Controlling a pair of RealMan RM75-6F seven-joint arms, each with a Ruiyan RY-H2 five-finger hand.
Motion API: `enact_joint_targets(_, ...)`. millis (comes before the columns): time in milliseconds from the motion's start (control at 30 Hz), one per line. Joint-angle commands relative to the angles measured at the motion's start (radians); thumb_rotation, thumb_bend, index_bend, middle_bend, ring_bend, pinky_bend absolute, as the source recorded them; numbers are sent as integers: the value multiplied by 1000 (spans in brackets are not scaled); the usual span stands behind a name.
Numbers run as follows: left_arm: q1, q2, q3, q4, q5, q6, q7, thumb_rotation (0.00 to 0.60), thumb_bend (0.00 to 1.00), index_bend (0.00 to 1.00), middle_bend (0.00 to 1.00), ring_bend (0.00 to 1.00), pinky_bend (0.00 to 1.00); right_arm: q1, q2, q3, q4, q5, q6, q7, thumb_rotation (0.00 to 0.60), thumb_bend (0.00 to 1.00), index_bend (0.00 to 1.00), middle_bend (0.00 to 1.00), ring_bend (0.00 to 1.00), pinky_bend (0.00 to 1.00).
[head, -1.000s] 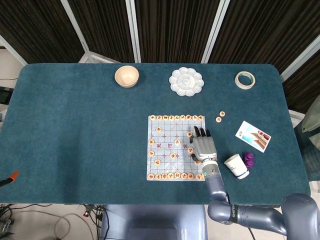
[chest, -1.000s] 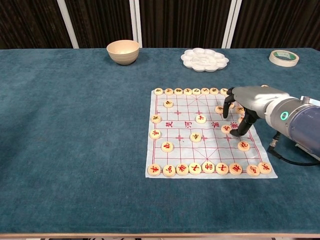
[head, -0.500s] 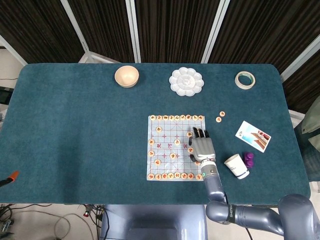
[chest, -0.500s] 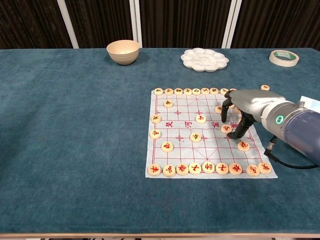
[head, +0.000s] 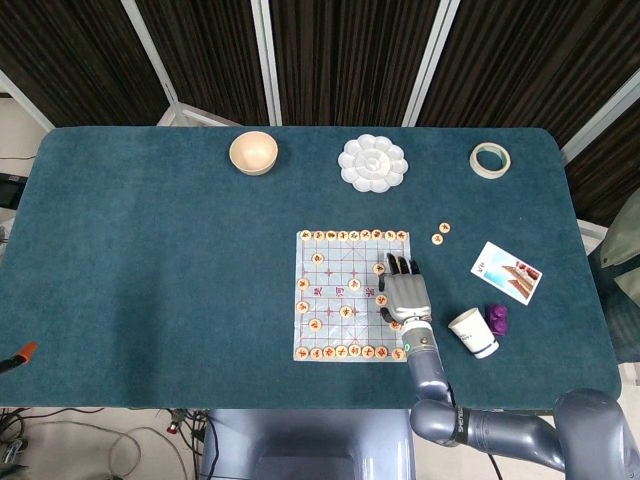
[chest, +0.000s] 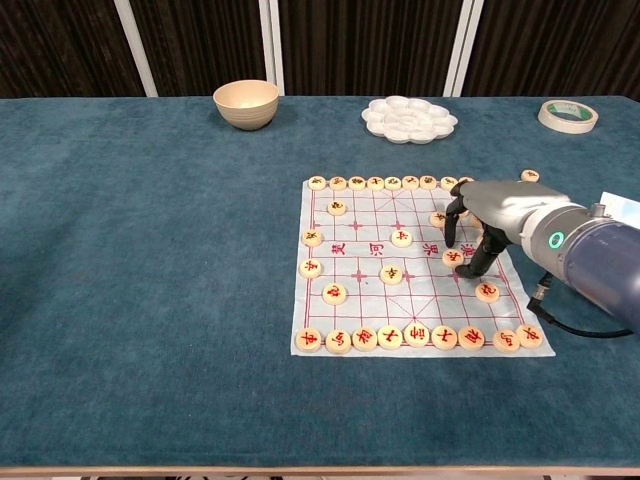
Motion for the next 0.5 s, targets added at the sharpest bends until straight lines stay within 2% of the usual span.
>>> enact_joint_targets(33,0,-1,0,0,0,0,1,600,0,49,0,0,0,-1,-2,1,3,-2,-1,1,600,378,443,0,0,92)
enact_joint_targets(500,-1,-2,0,2,-1,-2,4,600,0,49,0,0,0,1,-12,7,16,-3,-8,-4,600,378,485,0,0,92)
